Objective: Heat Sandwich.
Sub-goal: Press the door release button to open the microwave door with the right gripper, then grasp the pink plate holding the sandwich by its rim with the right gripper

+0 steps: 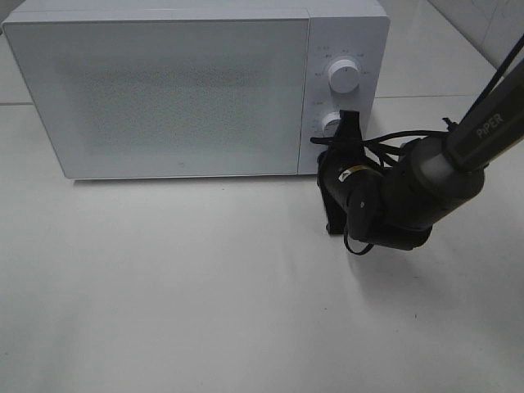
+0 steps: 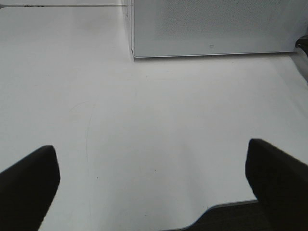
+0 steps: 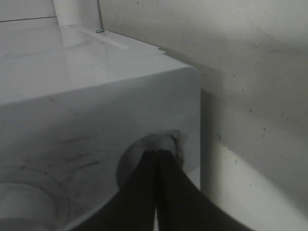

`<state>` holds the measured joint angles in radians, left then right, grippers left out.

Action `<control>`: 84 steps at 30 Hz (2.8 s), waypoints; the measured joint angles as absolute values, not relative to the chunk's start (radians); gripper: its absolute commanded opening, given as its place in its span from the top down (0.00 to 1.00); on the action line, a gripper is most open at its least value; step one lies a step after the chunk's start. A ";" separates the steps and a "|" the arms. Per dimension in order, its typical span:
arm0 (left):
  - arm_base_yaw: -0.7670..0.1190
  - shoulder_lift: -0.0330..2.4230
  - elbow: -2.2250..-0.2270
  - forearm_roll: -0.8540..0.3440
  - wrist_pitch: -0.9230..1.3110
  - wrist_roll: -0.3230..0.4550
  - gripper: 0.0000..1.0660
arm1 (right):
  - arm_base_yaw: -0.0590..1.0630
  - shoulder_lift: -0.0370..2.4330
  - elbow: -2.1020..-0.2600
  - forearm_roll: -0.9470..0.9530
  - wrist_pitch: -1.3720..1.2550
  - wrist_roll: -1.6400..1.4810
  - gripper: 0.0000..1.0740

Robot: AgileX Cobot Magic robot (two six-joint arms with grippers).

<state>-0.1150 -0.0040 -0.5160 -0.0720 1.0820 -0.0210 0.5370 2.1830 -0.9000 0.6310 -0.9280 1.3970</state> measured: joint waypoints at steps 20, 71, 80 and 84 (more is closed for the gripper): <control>-0.115 -0.004 -0.516 -0.072 1.082 -0.021 0.08 | 0.543 2.216 -0.962 0.730 -0.940 1.354 1.00; -0.115 -0.004 -0.516 -0.072 1.082 -0.021 0.08 | 0.551 1.999 -0.764 0.700 -0.812 1.280 1.00; -0.115 -0.004 -0.516 -0.072 1.082 -0.021 0.08 | 0.551 1.850 -0.676 0.686 -0.678 1.141 1.00; -0.115 -0.004 -0.516 -0.072 1.082 -0.021 0.08 | 0.551 1.733 -0.649 0.633 -0.550 0.997 1.00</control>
<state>-0.1150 -0.0040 -0.5160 -0.0720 1.0820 -0.0210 0.5510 1.7330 -0.6490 0.6330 -0.5500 0.9970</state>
